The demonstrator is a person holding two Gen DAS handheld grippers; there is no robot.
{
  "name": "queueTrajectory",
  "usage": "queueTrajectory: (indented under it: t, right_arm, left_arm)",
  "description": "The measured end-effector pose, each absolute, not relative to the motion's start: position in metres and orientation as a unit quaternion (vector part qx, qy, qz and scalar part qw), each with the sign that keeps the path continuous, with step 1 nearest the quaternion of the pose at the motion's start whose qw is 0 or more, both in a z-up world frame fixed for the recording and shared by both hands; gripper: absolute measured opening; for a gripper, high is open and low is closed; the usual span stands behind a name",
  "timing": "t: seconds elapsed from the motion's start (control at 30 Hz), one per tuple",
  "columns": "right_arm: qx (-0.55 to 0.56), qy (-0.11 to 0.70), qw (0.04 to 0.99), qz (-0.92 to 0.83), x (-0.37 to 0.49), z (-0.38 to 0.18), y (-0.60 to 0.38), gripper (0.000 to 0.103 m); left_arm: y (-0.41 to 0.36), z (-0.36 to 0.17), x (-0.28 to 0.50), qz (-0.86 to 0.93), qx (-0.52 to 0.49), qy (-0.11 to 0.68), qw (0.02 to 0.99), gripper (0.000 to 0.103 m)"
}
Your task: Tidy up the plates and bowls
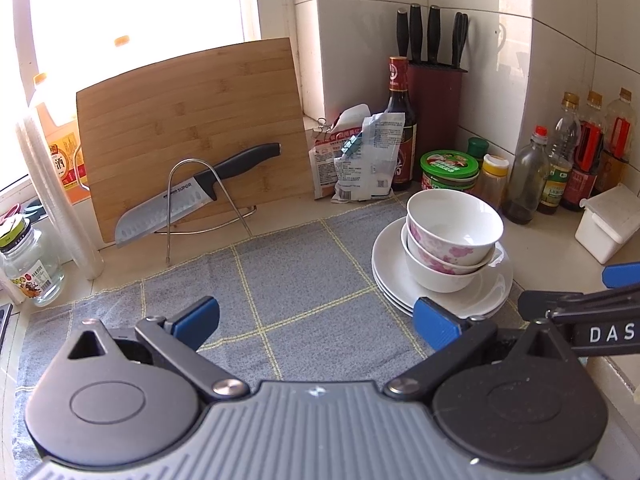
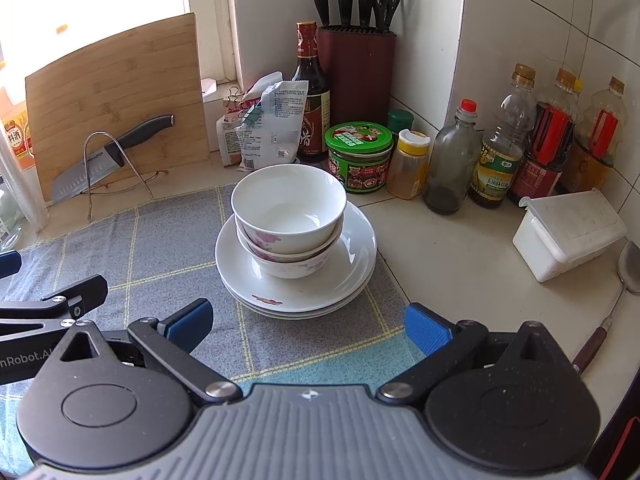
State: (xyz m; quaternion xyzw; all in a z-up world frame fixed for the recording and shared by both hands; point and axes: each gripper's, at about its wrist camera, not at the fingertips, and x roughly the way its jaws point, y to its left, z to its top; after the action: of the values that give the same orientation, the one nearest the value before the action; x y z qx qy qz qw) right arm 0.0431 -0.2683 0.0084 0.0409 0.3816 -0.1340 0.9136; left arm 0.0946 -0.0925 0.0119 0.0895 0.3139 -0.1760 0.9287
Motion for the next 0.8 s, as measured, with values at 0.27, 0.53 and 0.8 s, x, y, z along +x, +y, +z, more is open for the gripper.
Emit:
queueTrajectory:
  t: [0.27, 0.53, 0.8]
  right_arm:
    - [0.039, 0.383, 0.912, -0.137, 0.0438, 0.0087, -0.2681, 0.103]
    - [0.039, 0.385, 0.912, -0.139, 0.0442, 0.0082, -0.2674, 0.103]
    - [0.04, 0.387, 0.91, -0.142, 0.0447, 0.0086, -0.266, 0.103]
  left_arm:
    - [-0.0927, 0.0105, 0.0958, -0.176, 0.089, 0.317, 0.928, 0.102]
    - [-0.0931, 0.01, 0.0968, -0.177, 0.09, 0.318, 0.927, 0.102]
    - [-0.0921, 0.0101, 0.0973, -0.179, 0.089, 0.317, 0.927, 0.102]
